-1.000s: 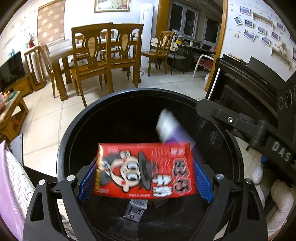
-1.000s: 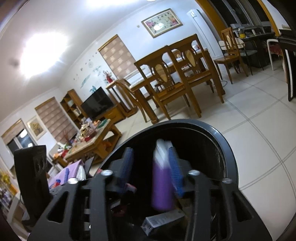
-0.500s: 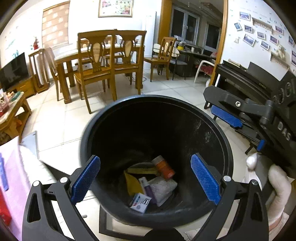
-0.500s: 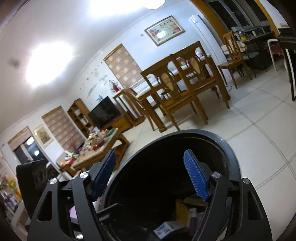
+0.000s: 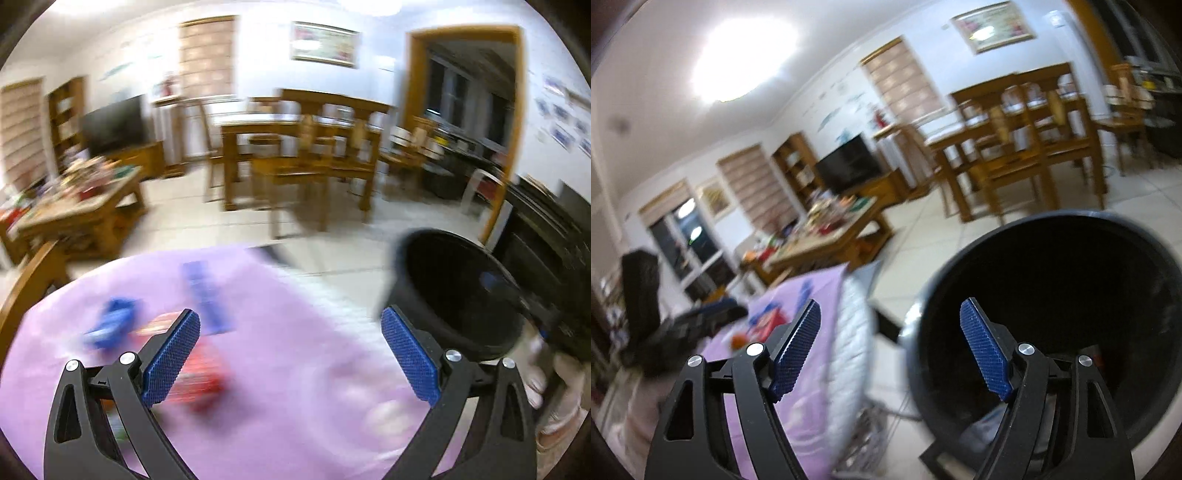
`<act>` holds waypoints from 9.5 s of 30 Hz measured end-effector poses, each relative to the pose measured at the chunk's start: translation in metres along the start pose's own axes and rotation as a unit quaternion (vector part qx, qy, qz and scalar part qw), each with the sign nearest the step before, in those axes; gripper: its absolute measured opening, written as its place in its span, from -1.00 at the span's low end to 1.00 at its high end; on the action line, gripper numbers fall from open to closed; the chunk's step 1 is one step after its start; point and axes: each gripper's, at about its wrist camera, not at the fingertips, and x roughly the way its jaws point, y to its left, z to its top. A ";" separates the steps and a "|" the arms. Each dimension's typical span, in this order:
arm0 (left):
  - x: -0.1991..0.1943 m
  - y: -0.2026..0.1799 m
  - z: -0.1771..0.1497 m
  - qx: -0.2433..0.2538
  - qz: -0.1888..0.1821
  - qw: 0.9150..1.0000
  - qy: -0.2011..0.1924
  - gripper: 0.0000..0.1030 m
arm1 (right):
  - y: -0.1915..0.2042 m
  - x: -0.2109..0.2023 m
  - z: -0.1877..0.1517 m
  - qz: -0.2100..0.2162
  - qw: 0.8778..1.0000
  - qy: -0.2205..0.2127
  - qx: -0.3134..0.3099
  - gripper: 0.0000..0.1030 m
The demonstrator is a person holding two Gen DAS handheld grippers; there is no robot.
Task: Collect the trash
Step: 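Move both open tools back toward the purple table, then grasp the clear plastic tray with the left tool while the right tool grasps the white cup, then carry both items over the black bin while both tools open to drop them, then move both open tools back toward the purple table, then grasp the white foam roll with the left tool while the right tool grasps the red milk box, then carry both items over the black bin while both tools open to drop them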
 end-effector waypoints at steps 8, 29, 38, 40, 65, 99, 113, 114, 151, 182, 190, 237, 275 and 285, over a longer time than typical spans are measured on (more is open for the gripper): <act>-0.008 0.162 -0.010 -0.117 0.080 0.990 0.021 0.90 | 0.121 0.057 -0.008 0.064 0.991 0.075 -0.088 0.64; 0.028 0.263 -0.046 -0.207 0.077 0.970 0.103 0.16 | 0.251 0.177 0.009 0.124 0.960 0.164 -0.190 -0.07; 0.007 0.275 -0.058 -0.259 0.039 0.963 0.060 0.15 | 0.359 0.297 0.020 0.135 0.897 0.295 -0.300 -0.07; 0.006 0.273 -0.056 -0.254 0.039 0.964 0.062 0.15 | 0.368 0.330 0.009 0.104 0.881 0.326 -0.327 -0.16; 0.021 0.259 -0.045 -0.195 0.081 0.974 0.084 0.19 | 0.329 0.290 0.043 0.106 0.944 0.230 -0.211 -0.89; -0.073 0.123 -0.028 -0.171 -0.040 0.984 -0.042 -0.63 | 0.065 -0.014 0.015 0.134 0.989 0.024 0.049 -0.89; 0.007 -0.043 0.012 -0.081 -0.163 0.983 -0.008 -0.63 | -0.074 -0.108 0.032 -0.012 0.989 -0.098 0.107 -0.89; 0.013 -0.055 0.014 -0.073 -0.170 0.983 -0.003 -0.62 | -0.084 -0.112 0.030 -0.018 0.989 -0.099 0.112 -0.89; 0.103 -0.222 0.000 0.077 -0.178 0.976 0.101 0.63 | -0.149 -0.117 0.006 -0.071 0.975 -0.111 0.179 0.29; -0.028 0.081 -0.032 -0.122 0.025 0.992 0.009 0.89 | 0.080 0.002 -0.010 0.020 0.997 0.068 -0.011 0.90; -0.007 0.179 -0.050 -0.194 0.095 0.975 0.061 0.89 | 0.151 0.041 -0.017 0.044 0.992 0.098 -0.069 0.90; -0.022 0.211 -0.061 -0.208 0.055 0.976 0.023 -0.23 | 0.217 0.190 -0.034 0.030 0.985 0.133 -0.103 0.02; 0.039 -0.161 0.019 -0.014 -0.210 0.977 -0.024 -0.23 | -0.090 -0.147 0.027 -0.123 0.979 -0.146 0.075 0.02; 0.078 -0.217 0.014 0.015 -0.217 0.976 0.016 -0.23 | -0.144 -0.144 0.013 -0.138 0.973 -0.141 0.124 0.02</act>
